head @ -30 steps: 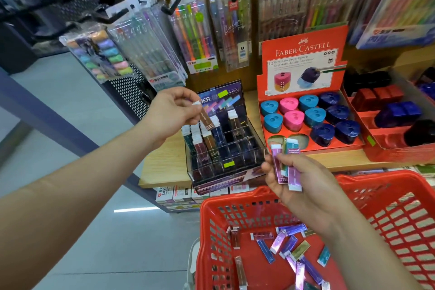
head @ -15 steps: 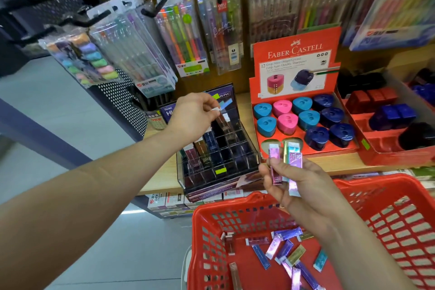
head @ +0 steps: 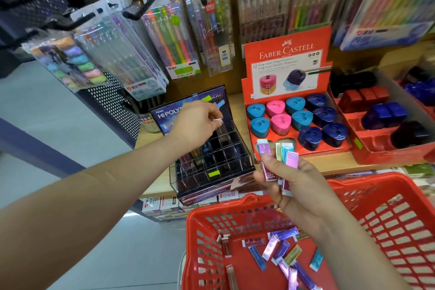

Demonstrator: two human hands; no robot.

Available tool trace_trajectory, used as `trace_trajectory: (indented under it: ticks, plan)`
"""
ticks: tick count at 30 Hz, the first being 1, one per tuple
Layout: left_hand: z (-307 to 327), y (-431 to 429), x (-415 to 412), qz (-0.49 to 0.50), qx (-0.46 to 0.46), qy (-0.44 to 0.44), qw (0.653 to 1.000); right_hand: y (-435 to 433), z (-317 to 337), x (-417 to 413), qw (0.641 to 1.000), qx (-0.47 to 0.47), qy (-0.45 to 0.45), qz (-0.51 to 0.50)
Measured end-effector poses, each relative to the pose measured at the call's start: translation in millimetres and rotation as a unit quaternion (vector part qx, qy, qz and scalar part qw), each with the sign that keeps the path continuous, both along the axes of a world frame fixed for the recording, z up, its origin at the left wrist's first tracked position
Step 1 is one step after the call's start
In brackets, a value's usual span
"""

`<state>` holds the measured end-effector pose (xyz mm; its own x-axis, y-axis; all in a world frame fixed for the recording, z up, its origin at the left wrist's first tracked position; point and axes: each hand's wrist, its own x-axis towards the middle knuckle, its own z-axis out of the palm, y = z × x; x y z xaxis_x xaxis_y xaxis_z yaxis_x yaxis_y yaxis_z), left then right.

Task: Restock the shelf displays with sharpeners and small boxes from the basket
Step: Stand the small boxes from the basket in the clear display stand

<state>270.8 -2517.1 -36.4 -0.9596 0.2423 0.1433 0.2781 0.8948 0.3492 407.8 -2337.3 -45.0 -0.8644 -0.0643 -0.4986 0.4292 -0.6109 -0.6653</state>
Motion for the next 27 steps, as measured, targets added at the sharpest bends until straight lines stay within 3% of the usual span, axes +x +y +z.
trace_trajectory:
  ticks: [5, 9, 11, 13, 16, 18, 23, 25, 27]
  plan:
    - [-5.1, 2.3, -1.7, -0.034, -0.090, 0.028, 0.995, 1.3, -2.0, -0.5, 0.999, -0.050, -0.007, -0.015]
    - [-2.1, 3.6, -1.1, -0.041, -0.127, 0.020, 0.991, 1.0, 0.2, 1.4, 1.000, -0.024, 0.010, -0.006]
    - [6.9, 6.7, 3.5, -0.017, -0.071, 0.003, 0.997, 0.4, 0.7, 2.0, 1.000, -0.003, 0.014, -0.010]
    - [23.2, 12.9, 13.7, 0.009, 0.057, -0.082, 0.995, -0.3, 1.6, 2.2, 0.999, 0.018, 0.021, -0.016]
    - [46.5, 20.5, 35.0, -0.009, 0.270, -0.319, 0.908, -1.0, 2.9, 2.9, 0.999, 0.035, 0.030, -0.024]
    - [52.5, 20.0, 45.1, -0.032, 0.302, -0.369, 0.879, -2.3, 4.3, 3.7, 0.998, 0.042, 0.040, -0.029]
    - [60.7, 8.8, 52.0, -0.038, 0.312, -0.351, 0.882, -8.2, 6.7, 7.2, 0.996, 0.062, 0.057, -0.012]
    - [70.5, -4.3, 46.7, -0.017, 0.328, -0.297, 0.897, -8.1, 5.3, 6.2, 0.998, 0.042, 0.041, -0.003]
    - [79.8, -21.6, 38.5, 0.019, 0.313, -0.215, 0.925, -4.6, 2.9, 5.3, 0.999, -0.038, 0.016, -0.008]
